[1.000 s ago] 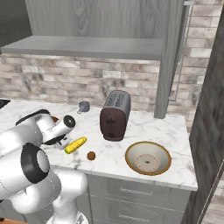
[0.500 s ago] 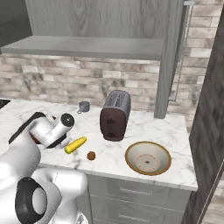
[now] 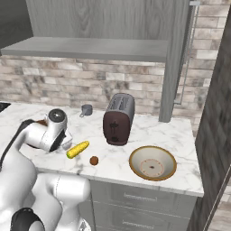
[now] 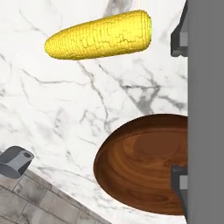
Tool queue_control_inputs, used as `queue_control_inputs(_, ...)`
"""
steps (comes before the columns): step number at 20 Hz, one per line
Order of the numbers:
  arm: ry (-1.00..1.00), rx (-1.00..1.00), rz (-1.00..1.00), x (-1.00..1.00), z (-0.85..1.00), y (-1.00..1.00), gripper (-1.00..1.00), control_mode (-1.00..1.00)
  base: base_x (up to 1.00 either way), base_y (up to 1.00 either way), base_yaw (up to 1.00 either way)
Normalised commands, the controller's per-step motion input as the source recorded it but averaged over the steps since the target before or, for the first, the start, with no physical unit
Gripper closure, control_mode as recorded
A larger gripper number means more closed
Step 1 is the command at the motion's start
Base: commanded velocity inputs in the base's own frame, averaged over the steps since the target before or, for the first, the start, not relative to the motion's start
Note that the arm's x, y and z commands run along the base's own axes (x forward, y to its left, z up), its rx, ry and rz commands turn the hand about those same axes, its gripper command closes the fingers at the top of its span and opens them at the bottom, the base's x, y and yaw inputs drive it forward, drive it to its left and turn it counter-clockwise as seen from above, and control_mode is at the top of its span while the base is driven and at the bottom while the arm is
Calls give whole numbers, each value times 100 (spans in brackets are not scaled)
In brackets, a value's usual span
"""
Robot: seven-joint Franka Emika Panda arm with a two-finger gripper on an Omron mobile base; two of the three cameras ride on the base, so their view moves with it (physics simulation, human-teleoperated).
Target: Pick both bowls and place them on the counter. Then place the cookie dough ball in one bowl and place the corn in the other bowl.
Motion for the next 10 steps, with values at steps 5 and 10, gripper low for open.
queue_control_inputs(5, 14, -21, -2, 0, 1, -40, -100, -100, 0, 0, 0)
queue_control_inputs(10, 17, -19, 0, 0, -1, -34, -100, -100, 0, 0, 0)
